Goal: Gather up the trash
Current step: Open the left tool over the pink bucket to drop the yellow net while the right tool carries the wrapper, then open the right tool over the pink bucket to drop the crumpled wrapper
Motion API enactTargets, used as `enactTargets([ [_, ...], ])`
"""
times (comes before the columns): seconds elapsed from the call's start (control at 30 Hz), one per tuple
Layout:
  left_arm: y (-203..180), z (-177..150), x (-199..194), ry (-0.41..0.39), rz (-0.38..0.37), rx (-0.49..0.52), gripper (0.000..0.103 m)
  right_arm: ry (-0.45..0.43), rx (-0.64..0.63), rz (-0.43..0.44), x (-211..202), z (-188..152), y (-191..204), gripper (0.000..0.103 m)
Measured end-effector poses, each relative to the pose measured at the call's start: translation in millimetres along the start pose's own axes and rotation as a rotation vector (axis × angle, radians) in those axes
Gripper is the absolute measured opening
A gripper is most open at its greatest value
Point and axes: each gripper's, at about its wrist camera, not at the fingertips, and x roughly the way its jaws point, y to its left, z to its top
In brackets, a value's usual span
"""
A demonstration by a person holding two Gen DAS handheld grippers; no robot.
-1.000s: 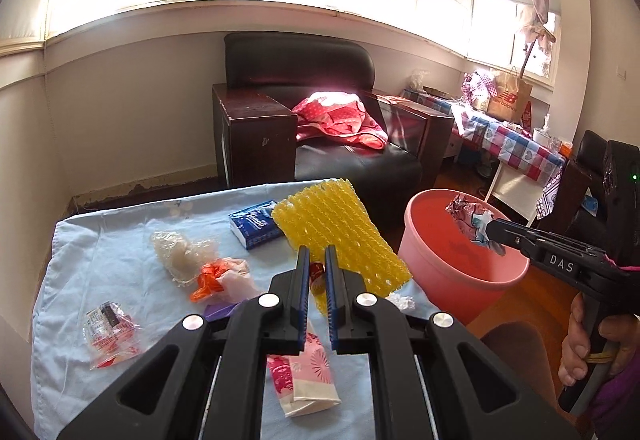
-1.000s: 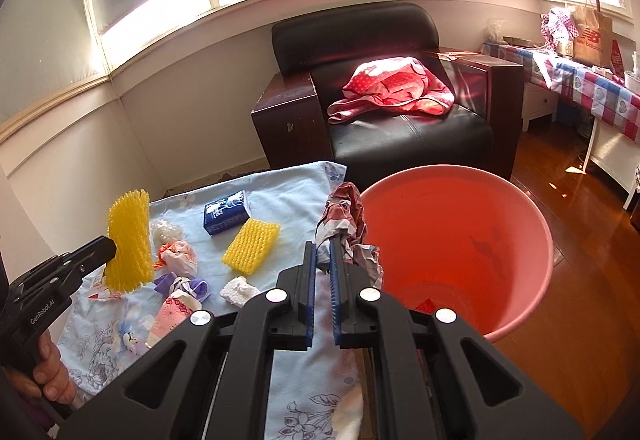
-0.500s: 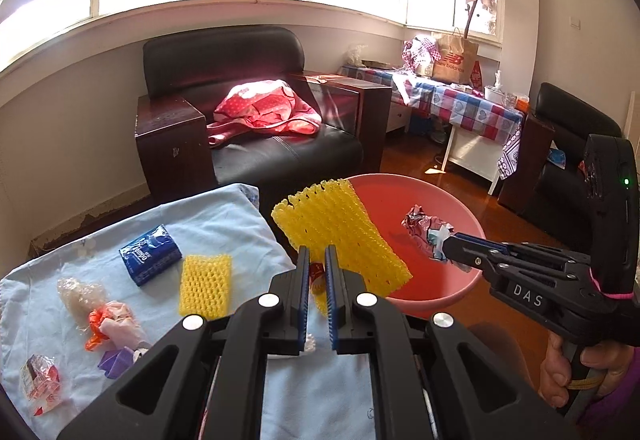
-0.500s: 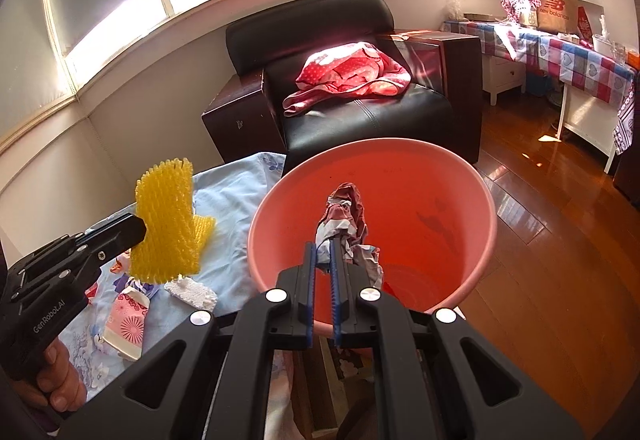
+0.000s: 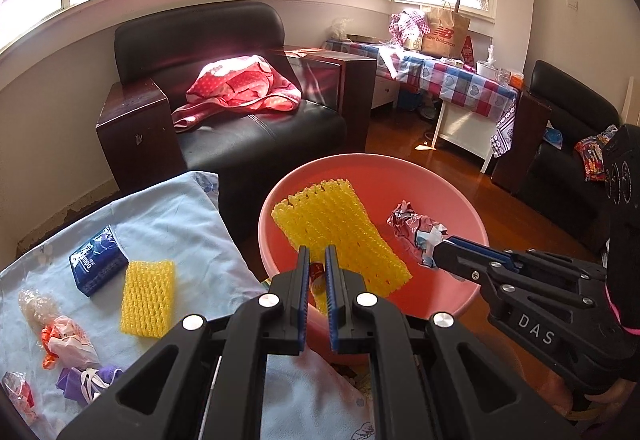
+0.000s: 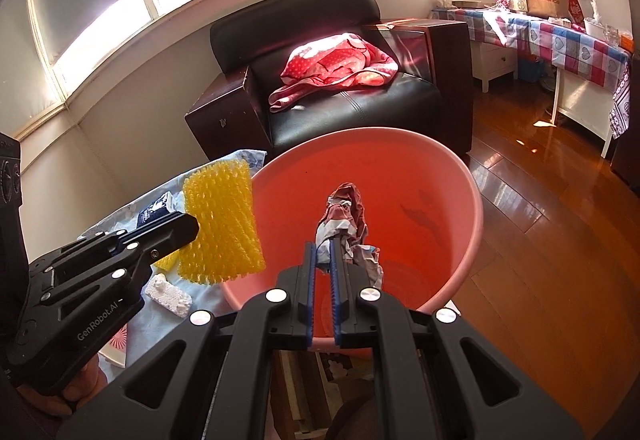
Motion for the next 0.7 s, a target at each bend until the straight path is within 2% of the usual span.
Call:
enactTargets([
  [0.17, -0.6, -0.2, 10.9, 0.016, 0.018, -0.009, 0.008, -0.008, 0.020, -0.016, 1.7, 1.9, -4.4, 0.007],
  [0.4, -7.8, 1.3, 7.2, -0.015, 0.022, 0.005, 0.012, -0.007, 0.051, -0.028, 2.1, 2.6, -12.5, 0.007],
  [0.43, -8.4, 1.8, 6.4, -0.017, 0.022, 0.007, 0.014, -0.006, 0.054, -0.033, 2.3, 2.4, -13.4, 0.007],
  [0.5, -8.8, 2.2, 3.7, -0.023, 0.023, 0.009, 0.026, -0.002, 0.056, -0.036, 2.9, 1.9, -15.3, 0.007],
  [0.53, -9.0, 2.5, 1.5, -0.028, 0.022, 0.006, 0.037, 0.000, 0.056, -0.037, 3.5, 1.9, -15.4, 0.007],
  [0.57, -8.9, 2.8, -0.2, -0.033, 0.022, 0.003, 0.044, 0.002, 0.055, -0.040, 3.9, 1.6, -15.4, 0.007],
  [0.7, -9.3, 4.3, -8.4, -0.044, 0.019, -0.005, 0.044, 0.004, 0.050, -0.048, 3.6, 1.4, -15.2, 0.007],
])
